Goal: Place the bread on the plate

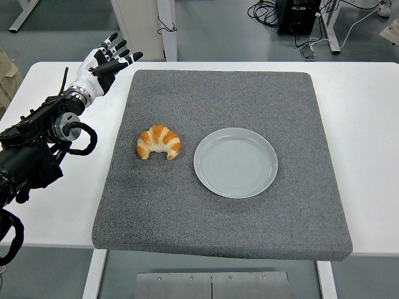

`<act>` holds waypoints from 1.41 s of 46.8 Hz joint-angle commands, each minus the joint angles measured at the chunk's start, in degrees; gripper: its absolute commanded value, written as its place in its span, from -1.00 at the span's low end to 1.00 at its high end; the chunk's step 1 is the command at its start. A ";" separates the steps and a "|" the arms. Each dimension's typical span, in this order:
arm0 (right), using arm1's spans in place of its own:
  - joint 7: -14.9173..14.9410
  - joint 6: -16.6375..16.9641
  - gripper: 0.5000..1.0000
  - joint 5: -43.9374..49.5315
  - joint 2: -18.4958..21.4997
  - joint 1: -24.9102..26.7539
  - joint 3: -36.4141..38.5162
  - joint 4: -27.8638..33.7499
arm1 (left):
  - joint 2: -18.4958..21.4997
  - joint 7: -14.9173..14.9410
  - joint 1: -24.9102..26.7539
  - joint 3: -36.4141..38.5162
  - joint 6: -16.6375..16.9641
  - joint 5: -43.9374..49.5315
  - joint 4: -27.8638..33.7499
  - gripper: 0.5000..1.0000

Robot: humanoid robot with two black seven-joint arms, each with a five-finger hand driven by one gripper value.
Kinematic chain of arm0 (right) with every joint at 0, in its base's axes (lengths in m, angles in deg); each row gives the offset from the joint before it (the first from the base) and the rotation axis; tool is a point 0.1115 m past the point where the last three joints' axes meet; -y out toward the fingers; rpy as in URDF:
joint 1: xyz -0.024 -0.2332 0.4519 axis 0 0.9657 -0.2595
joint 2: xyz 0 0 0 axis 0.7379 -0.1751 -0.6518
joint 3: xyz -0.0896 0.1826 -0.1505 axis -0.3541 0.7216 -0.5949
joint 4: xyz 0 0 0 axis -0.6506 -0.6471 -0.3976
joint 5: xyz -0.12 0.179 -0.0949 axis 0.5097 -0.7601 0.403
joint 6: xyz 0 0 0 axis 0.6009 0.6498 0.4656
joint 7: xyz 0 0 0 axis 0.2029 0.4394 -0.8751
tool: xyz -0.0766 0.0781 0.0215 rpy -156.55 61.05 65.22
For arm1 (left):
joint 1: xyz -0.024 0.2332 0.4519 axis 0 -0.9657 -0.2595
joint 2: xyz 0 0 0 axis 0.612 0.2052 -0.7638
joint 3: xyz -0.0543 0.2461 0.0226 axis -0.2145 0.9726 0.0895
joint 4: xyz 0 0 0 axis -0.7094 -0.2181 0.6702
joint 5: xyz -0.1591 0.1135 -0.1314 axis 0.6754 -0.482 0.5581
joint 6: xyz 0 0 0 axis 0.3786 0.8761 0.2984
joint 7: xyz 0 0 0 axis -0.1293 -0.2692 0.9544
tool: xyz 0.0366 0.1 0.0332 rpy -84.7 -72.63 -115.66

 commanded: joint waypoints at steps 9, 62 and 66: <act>0.00 0.04 1.00 0.00 0.00 0.05 0.00 -0.03 | 0.00 0.00 0.00 0.15 0.61 -0.25 0.00 0.89; 0.00 0.04 1.00 0.00 0.00 0.05 0.00 -0.03 | 1.14 -0.44 0.18 0.24 0.96 -0.87 3.34 0.89; 0.00 0.04 1.00 0.00 0.00 0.05 0.00 0.05 | 1.49 0.17 0.35 0.06 1.49 -0.69 3.34 0.89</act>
